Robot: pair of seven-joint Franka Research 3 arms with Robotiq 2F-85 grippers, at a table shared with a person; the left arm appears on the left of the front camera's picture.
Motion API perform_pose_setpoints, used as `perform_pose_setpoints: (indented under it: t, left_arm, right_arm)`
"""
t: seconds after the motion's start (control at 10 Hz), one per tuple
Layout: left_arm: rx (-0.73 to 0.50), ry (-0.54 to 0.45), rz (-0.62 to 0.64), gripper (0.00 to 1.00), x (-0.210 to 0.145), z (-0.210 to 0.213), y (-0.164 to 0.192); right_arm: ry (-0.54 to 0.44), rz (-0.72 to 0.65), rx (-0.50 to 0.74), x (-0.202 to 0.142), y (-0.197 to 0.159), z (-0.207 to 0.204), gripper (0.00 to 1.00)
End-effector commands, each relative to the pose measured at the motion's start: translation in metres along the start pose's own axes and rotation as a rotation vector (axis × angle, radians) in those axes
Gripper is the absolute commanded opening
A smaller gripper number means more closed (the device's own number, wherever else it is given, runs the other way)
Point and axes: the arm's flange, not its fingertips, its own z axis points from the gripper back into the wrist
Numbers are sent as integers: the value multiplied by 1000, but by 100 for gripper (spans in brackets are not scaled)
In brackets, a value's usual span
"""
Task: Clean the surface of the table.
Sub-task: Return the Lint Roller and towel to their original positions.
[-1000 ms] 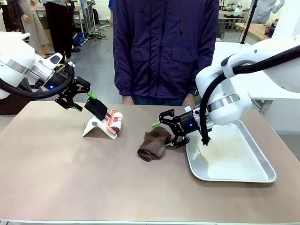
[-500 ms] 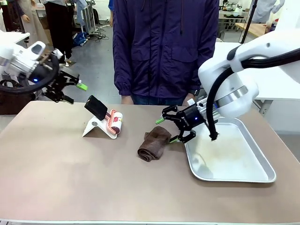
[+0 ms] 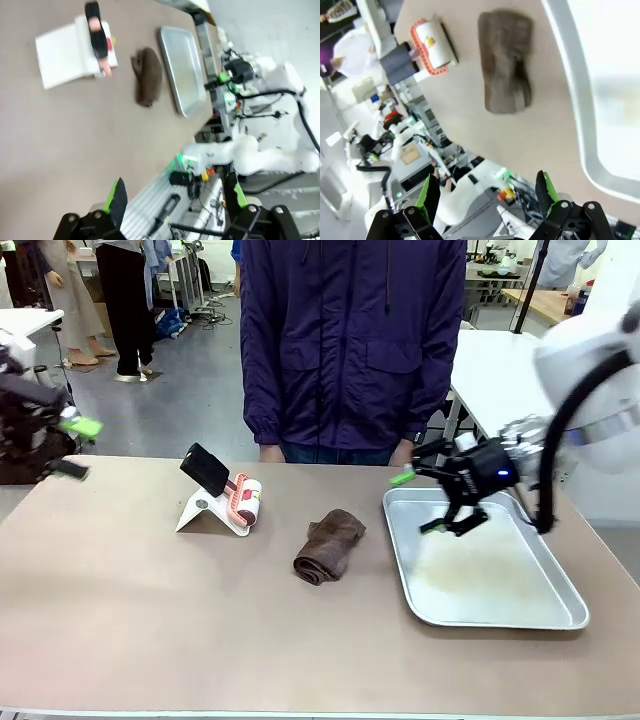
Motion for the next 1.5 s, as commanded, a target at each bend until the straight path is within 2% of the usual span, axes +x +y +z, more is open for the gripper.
perform_pose_setpoints:
  t: [0.0, 0.2, 0.4, 0.5, 0.6, 0.7, 0.8, 1.4]
  left_arm:
    - [-46, 30, -65, 100, -32, 14, 17]
    - [-163, 41, -39, 100, -38, 11, 38]
    - [-282, 45, -42, 100, -27, 16, 60]
    - [-287, 17, -52, 100, -19, 13, 63]
    - [-202, 43, -25, 100, -44, 8, 48]
    - [-202, 43, -25, 100, -44, 8, 48]
    - [-202, 43, -25, 100, -44, 8, 48]
    - [-202, 43, -25, 100, -44, 8, 48]
  right_arm:
    - [42, 56, 45, -25, -29, 57, 100]
    - [190, 104, 234, -46, -56, 111, 100]
    - [280, 64, 507, -47, -74, 149, 100]
    - [286, 51, 564, -44, -81, 153, 100]
    - [258, 33, 553, -42, -82, 146, 100]
    - [233, 73, 533, -39, -78, 136, 100]
    - [269, 45, 535, -58, -87, 156, 100]
    - [269, 45, 535, -58, -87, 156, 100]
